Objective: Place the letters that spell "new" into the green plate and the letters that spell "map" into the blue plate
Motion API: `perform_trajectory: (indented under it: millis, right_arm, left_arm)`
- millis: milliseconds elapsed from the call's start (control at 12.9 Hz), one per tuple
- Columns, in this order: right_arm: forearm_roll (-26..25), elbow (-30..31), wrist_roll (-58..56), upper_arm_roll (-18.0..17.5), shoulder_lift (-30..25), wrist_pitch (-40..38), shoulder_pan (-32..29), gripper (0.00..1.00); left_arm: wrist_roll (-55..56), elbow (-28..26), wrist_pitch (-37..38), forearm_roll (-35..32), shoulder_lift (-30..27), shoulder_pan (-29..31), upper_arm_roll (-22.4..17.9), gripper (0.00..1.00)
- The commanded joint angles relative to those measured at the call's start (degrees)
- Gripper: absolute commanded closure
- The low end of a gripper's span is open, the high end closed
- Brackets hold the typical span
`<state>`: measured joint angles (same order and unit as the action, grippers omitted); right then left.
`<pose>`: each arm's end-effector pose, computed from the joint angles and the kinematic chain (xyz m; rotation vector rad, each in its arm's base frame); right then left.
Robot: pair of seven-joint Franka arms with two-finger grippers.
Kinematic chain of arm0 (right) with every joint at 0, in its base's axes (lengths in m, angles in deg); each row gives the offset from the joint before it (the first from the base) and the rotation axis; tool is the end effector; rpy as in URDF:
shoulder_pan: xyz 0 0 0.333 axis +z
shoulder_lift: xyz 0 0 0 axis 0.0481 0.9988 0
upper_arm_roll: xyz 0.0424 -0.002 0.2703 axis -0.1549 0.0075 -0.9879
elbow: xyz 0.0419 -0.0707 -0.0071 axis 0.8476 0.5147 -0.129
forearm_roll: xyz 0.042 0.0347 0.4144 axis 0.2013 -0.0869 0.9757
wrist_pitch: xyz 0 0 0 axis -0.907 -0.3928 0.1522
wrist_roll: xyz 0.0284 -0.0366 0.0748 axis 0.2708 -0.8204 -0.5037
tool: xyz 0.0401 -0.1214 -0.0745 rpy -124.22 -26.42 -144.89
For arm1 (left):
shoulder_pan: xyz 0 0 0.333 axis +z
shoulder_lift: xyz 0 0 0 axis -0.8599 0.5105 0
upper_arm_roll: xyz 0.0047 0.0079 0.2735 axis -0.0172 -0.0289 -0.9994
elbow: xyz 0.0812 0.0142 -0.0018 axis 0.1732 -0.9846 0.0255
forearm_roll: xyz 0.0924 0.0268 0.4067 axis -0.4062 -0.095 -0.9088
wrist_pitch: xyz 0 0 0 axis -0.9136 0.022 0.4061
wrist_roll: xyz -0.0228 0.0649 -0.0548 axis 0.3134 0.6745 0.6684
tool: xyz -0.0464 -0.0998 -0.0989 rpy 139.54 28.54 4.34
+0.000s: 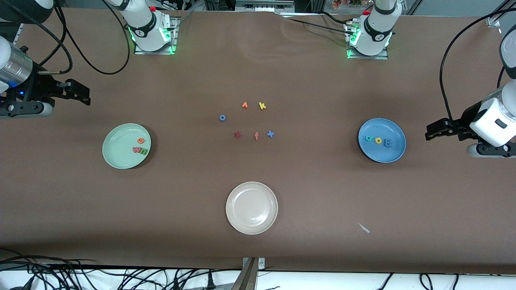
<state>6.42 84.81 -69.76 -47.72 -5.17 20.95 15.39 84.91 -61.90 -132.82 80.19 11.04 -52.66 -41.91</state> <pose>0.5896 0.0400 0.5014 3.0993 0.1276 -0.1158 0.6405 -0.0031 0.4539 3.1135 0.0310 -0.0627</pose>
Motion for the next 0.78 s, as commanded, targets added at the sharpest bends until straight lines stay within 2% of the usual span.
perform_trajectory:
  millis: [0, 698]
  right_arm:
    - [0.05, 0.13, -0.08, -1.02, -0.5, 0.14, -0.95, 0.0]
    - [0.06, 0.13, -0.17, -1.02, -0.5, -0.12, -0.95, 0.0]
  left_arm:
    - [-1.61, -1.84, -0.75, 1.19, -1.64, 0.04, -0.39, 0.0]
    - [-1.7, -0.87, -1.28, 0.31, -0.76, -0.31, -0.39, 0.0]
